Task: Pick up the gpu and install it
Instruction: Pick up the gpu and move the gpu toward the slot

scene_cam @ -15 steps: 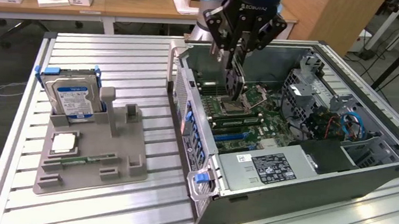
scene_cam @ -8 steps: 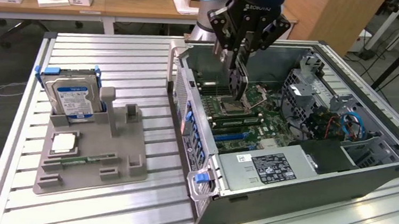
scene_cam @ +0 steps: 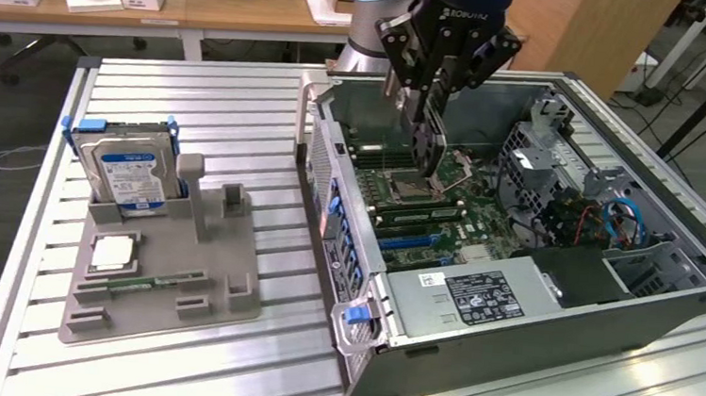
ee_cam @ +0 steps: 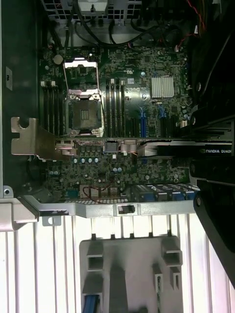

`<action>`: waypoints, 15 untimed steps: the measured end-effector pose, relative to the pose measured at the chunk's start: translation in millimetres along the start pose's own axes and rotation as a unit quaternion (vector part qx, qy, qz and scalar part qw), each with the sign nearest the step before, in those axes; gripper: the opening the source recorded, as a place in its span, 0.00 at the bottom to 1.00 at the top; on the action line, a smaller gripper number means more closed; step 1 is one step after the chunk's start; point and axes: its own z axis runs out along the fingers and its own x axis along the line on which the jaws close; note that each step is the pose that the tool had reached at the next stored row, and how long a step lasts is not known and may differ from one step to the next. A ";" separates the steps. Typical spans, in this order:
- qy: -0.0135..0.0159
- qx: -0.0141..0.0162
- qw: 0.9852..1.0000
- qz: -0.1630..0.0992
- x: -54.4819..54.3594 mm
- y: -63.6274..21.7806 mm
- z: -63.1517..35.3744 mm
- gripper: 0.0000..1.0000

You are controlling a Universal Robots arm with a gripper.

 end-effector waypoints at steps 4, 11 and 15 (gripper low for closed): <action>0.000 0.000 1.000 0.000 -4.9 0.3 0.2 0.26; 0.000 0.000 1.000 0.000 -14.0 0.9 0.4 0.26; 0.000 0.000 1.000 0.000 -19.3 1.2 0.5 0.26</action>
